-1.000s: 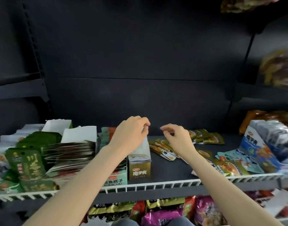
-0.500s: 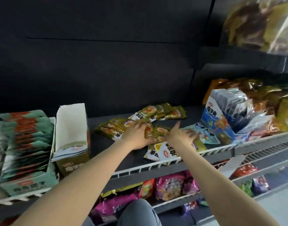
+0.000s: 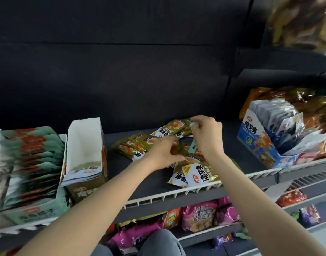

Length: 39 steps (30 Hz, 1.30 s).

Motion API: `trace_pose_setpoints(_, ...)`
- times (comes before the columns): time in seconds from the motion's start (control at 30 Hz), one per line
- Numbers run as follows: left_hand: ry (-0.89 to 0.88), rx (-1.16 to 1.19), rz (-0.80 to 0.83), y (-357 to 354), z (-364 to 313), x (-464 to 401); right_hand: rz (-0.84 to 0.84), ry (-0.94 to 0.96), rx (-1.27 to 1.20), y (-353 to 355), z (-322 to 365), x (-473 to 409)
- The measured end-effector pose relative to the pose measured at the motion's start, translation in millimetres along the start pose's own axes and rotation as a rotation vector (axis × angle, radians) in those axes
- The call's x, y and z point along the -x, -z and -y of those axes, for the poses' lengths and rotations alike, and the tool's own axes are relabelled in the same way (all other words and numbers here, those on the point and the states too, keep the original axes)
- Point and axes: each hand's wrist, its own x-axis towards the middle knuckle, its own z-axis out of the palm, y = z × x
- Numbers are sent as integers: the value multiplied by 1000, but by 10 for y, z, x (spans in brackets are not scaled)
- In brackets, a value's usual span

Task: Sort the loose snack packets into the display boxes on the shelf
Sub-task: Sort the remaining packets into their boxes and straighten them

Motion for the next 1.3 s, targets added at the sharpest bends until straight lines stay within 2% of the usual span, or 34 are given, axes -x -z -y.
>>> trace_pose_setpoints(0.1,-41,136,-73,108,-157,162,-21,-130,-268,117,267,-10)
trace_pose_setpoints(0.2,-8,-42,-373,323,-191,332,33,-264,-513,130,481,8)
trace_pose_setpoints(0.27,10,-104,-511,527,-156,482,127,-298,-688,135,638,72)
trace_pose_setpoints(0.33,27,-42,-552,763,-93,651,247,-230,-722,120,780,147)
trace_pose_setpoints(0.4,42,44,-554,1018,-7,848,381,-128,-623,78,956,231)
trace_pose_setpoints(0.47,53,79,-538,1265,104,1047,445,-40,-566,8,1180,307)
trace_pose_setpoints(0.6,9,92,-672,1733,320,1486,335,163,-488,-165,1688,466)
trace_pose_setpoints(0.7,9,77,-776,2016,457,1766,296,252,-517,-306,2054,587)
trace_pose_setpoints(0.83,95,-2,-752,2230,721,2002,368,245,-530,-553,2349,727)
trace_pose_setpoints(1.03,300,-150,-525,2342,933,2104,477,213,-373,-836,2436,819)
trace_pose_setpoints(1.17,229,-351,-592,2327,915,2106,525,275,-286,-880,2424,798)
trace_pose_setpoints(1.3,229,-573,-494,2275,880,2058,548,289,-326,-896,2365,783)
